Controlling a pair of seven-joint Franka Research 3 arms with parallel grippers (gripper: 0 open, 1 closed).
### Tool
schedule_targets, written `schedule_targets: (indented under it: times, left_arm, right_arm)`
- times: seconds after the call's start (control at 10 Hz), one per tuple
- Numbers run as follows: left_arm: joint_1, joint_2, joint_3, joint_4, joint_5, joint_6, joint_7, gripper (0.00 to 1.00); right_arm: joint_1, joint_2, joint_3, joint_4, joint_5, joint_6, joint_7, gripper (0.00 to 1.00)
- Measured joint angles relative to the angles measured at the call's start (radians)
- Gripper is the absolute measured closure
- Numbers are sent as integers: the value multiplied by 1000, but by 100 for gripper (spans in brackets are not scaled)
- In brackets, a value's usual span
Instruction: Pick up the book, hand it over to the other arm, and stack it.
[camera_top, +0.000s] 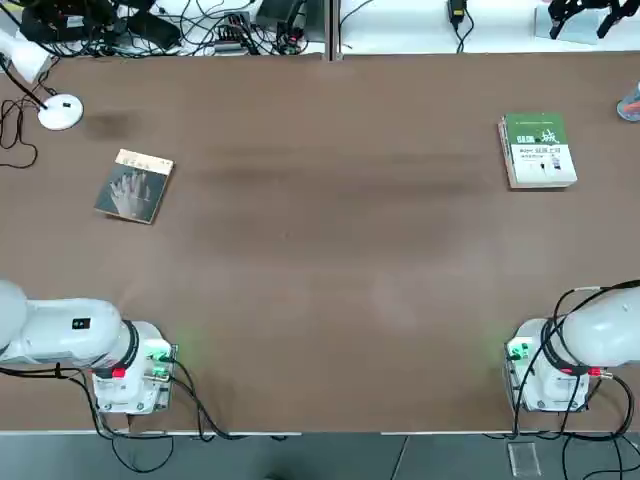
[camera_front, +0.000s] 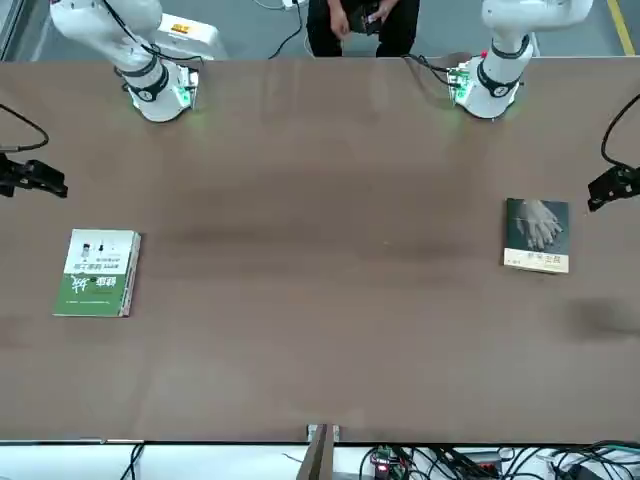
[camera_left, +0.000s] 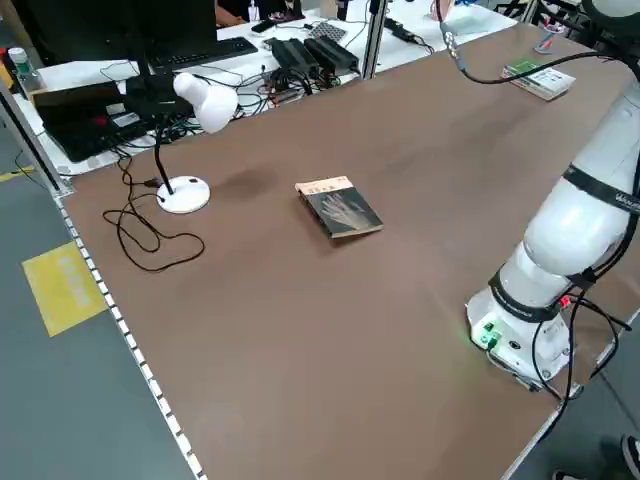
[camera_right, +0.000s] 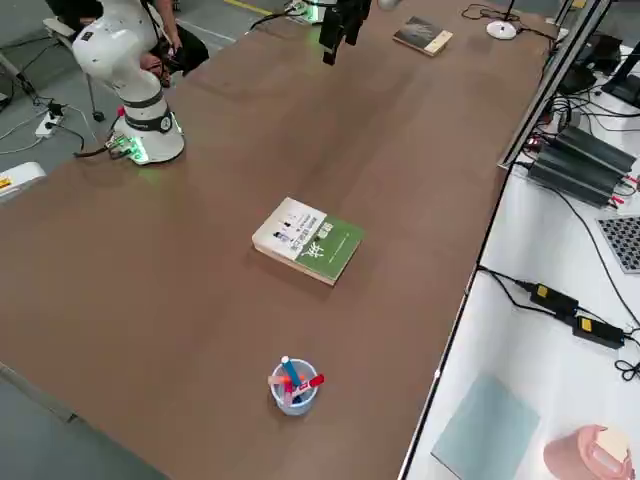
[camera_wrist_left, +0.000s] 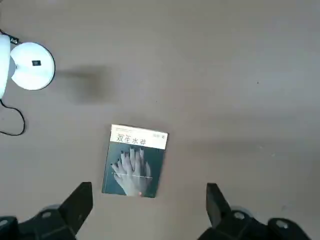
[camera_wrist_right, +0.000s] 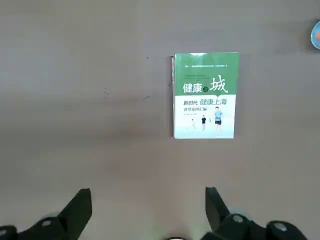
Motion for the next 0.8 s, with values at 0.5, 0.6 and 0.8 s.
schedule_targets:
  times: [0.5,0.6,0.8]
  left_arm:
    - [5,23,1,5,0,-5,21,0]
    - [13,31,1,0,-2,-9,45,0]
    - [41,43,3,-21,-16,-7,115,0]
  right_arm:
    - [0,0,0,0,0,9,0,0]
    - [0,0,0,0,0,14,0,0]
    - [0,0,0,0,0,19,0,0]
